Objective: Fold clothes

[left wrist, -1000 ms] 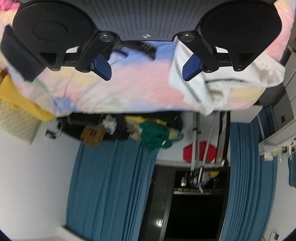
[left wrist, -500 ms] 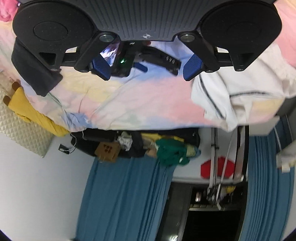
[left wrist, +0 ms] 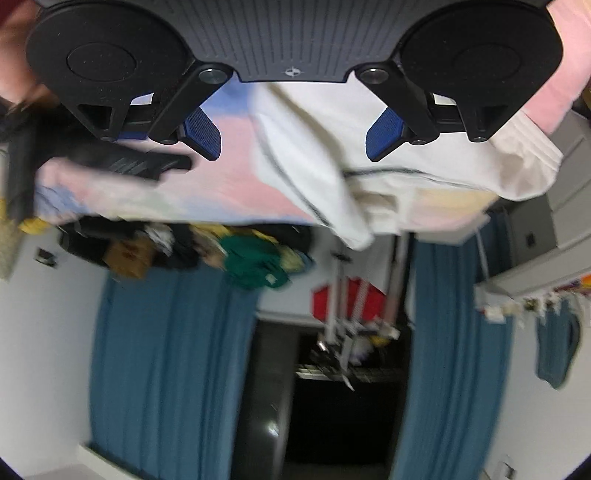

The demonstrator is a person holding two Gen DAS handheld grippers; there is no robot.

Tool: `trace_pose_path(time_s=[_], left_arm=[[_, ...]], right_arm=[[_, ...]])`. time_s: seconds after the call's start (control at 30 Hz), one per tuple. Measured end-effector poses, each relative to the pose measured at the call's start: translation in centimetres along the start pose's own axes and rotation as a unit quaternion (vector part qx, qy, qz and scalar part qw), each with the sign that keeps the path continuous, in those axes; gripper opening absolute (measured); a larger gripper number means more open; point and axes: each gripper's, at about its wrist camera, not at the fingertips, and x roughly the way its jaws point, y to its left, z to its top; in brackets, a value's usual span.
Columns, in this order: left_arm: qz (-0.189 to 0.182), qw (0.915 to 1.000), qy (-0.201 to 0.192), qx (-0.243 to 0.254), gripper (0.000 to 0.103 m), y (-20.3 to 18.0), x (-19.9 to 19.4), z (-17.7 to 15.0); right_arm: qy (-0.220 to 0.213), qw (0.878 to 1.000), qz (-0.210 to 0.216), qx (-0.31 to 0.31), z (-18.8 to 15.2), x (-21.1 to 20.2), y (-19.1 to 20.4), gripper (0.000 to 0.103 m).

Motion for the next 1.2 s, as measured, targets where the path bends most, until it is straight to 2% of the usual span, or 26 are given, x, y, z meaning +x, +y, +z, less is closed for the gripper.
trace_pose_path(time_s=[0.13, 0.33, 0.47, 0.57, 0.63, 0.7, 0.77, 0.9, 1.03, 1.2], left_arm=[[0.011, 0.9998, -0.011, -0.014, 0.087, 4.0, 2.9, -1.2], [0.043, 0.9965, 0.009, -0.072, 0.087, 9.3, 7.3, -2.0], [0.057, 0.9951, 0.021, -0.078, 0.087, 11.0, 9.1, -2.8], [0.059, 0.9933, 0.041, -0.09, 0.087, 11.4, 10.6, -3.6], [0.059, 0.9928, 0.046, -0.093, 0.087, 11.7, 11.3, -3.9], [0.058, 0.993, 0.047, -0.092, 0.087, 11.8, 11.6, -4.1], [0.057, 0.9931, 0.047, -0.092, 0.087, 12.0, 11.9, -4.3], [0.054, 0.993, 0.047, -0.094, 0.087, 12.1, 11.8, -4.5], [0.054, 0.9928, 0.043, -0.098, 0.087, 12.1, 11.3, -4.4], [0.068, 0.9924, 0.037, -0.096, 0.087, 11.9, 10.6, -4.2]], right_arm=[[0.017, 0.999, 0.028, -0.005, 3.7, 4.9, 2.9, 0.083], [0.069, 0.995, 0.053, -0.05, 9.5, 17.4, 11.1, 0.079], [0.104, 0.989, 0.032, -0.101, 11.4, 25.8, 16.0, 0.067], [0.129, 0.984, -0.006, -0.121, 11.5, 31.4, 17.9, 0.064], [0.144, 0.981, -0.031, -0.129, 11.0, 33.8, 18.1, 0.053], [0.164, 0.977, -0.043, -0.132, 10.3, 35.3, 18.0, 0.015], [0.158, 0.978, -0.049, -0.131, 9.9, 35.1, 17.4, 0.011], [0.106, 0.987, -0.048, -0.107, 11.1, 30.6, 15.9, 0.007], [0.017, 0.994, -0.064, -0.092, 13.5, 23.5, 13.6, 0.007], [-0.082, 0.991, -0.101, -0.039, 15.0, 13.0, 8.5, 0.007]])
